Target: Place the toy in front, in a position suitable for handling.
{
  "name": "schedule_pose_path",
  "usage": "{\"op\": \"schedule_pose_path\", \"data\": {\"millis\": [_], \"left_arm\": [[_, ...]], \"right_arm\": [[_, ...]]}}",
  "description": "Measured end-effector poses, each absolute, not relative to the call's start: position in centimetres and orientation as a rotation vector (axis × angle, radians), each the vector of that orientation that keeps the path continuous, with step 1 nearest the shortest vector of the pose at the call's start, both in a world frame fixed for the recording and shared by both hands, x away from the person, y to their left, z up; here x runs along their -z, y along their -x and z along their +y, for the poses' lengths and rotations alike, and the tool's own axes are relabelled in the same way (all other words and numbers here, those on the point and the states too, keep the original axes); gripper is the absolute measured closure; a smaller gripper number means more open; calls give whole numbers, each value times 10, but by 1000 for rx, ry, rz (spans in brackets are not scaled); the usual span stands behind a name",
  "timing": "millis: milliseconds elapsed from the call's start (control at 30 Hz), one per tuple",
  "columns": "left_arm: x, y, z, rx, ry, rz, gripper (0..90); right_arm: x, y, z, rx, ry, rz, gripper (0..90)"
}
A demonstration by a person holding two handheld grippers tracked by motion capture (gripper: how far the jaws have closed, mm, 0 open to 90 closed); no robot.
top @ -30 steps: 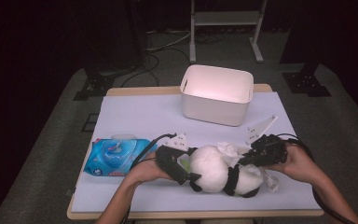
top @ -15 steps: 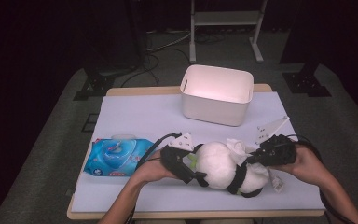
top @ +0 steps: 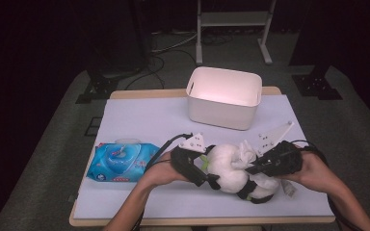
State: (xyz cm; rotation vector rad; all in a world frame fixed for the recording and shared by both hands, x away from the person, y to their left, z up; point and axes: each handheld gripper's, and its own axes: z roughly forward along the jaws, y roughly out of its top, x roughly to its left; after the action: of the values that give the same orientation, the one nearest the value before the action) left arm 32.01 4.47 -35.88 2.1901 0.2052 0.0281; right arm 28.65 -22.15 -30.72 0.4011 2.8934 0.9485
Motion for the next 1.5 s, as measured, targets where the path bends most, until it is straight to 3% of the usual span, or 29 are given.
{"op": "schedule_pose_path", "data": {"millis": [700,1033,1500], "left_arm": [[356,-321,41,-37,-2192,208,119],[357,-322,42,-29,-2195,207,118],[364,-328,46,31,-2186,239,111]], "right_arm": [[287,-301,-168,-1002,-254,2890,855],[293,-321,-198,-1000,-419,2863,855],[316,-323,-226,-954,-543,2884,854]]}}
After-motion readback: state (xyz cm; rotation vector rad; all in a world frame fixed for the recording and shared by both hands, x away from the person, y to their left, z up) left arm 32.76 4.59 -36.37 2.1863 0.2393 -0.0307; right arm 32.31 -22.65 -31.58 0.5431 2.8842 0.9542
